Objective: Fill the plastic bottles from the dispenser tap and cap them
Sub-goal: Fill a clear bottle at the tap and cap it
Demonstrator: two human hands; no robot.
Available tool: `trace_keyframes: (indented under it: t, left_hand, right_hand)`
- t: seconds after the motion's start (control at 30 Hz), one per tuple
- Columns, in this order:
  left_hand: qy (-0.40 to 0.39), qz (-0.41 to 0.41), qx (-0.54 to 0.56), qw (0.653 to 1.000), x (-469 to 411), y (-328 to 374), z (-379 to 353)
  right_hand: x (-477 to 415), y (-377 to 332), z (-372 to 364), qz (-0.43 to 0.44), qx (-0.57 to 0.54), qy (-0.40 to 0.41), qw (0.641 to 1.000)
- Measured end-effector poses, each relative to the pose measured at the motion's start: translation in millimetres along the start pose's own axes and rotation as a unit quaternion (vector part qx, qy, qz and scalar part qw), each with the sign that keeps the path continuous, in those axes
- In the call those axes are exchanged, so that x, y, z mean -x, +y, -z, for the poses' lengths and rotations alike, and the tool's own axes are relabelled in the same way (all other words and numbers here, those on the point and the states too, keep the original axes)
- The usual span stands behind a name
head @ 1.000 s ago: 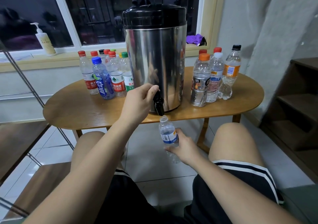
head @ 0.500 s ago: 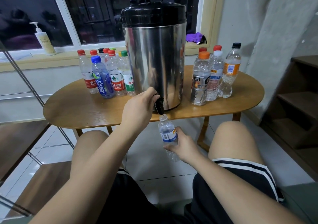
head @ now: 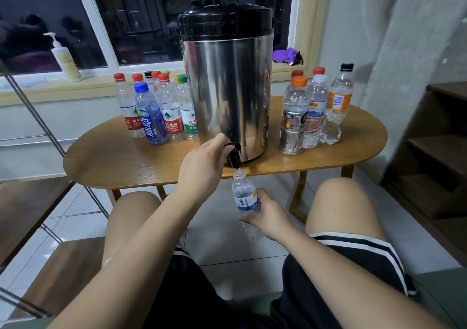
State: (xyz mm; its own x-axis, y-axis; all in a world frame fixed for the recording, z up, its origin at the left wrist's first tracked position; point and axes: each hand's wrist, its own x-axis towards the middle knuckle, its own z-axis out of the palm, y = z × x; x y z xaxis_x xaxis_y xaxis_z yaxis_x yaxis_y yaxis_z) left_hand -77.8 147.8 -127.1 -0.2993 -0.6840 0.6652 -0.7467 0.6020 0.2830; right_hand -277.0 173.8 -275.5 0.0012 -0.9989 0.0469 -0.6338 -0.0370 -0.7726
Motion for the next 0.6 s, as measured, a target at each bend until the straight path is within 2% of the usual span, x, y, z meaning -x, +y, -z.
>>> trace_keyframes:
  t: [0.6]
  left_hand:
    - [-0.007, 0.011, 0.039, 0.999, 0.5, -3.2, -1.0]
  right_hand:
    - [-4.4, 3.0, -5.7, -0.012, -0.005, -0.01, 1.0]
